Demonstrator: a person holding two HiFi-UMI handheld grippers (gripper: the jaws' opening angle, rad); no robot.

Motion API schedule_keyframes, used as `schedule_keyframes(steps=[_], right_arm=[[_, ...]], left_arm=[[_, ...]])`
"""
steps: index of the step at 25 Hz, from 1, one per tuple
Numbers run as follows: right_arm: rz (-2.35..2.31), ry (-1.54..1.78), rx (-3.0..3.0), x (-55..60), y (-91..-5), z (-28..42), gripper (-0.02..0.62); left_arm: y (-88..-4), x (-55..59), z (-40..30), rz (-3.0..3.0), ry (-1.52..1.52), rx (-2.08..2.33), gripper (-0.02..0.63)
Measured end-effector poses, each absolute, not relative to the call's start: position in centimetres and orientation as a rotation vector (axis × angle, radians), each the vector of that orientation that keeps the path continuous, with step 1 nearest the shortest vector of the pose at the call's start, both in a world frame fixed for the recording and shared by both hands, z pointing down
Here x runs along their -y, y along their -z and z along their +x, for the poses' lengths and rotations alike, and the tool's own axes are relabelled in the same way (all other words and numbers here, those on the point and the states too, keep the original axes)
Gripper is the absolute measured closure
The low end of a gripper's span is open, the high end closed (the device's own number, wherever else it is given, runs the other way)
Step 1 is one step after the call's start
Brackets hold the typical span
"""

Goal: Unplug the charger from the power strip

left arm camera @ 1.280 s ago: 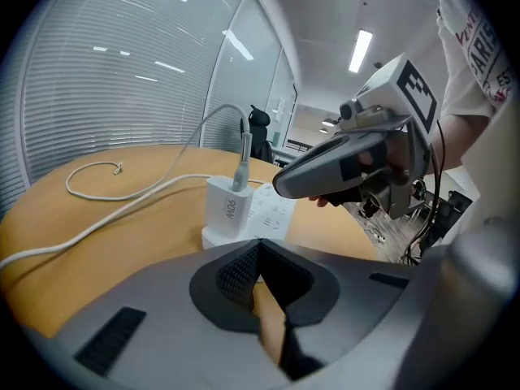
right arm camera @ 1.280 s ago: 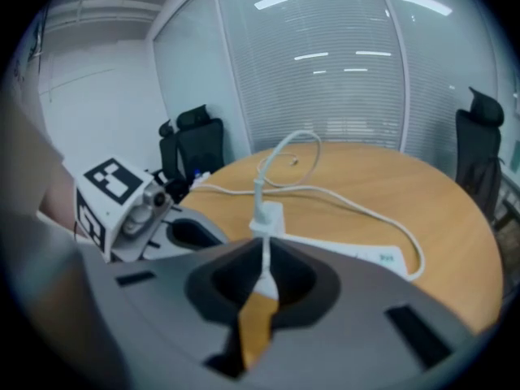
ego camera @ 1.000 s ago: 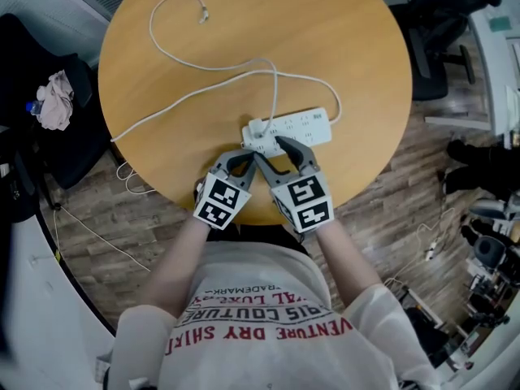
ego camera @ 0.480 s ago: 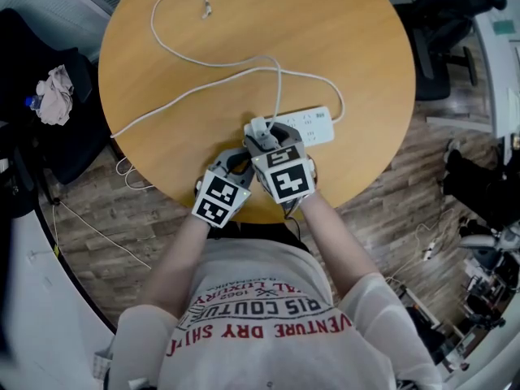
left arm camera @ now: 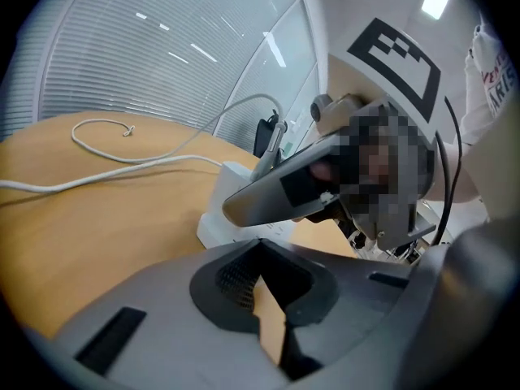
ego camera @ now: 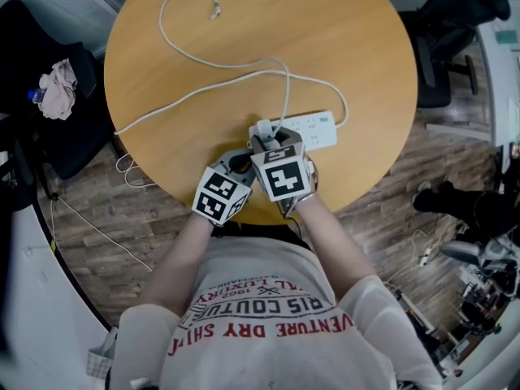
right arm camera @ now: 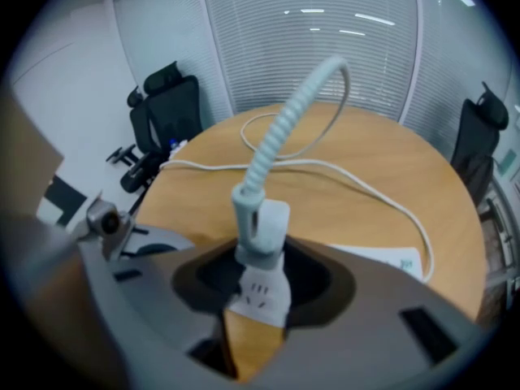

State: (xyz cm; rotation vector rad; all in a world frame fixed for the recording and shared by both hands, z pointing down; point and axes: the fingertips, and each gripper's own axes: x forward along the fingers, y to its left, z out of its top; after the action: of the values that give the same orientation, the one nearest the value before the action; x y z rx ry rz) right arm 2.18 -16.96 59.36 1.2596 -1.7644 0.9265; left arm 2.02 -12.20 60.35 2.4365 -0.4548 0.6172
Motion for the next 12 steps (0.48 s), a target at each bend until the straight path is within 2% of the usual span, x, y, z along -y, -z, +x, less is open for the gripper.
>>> schedule_keyframes(steps=[12], right_arm=[[1.213,-0.951,1.713,16.74,-59.41,2.14,0.430]], left_arm=[[-60.60,12.37,2.27,2.414,-0.663,0.467,0.577]])
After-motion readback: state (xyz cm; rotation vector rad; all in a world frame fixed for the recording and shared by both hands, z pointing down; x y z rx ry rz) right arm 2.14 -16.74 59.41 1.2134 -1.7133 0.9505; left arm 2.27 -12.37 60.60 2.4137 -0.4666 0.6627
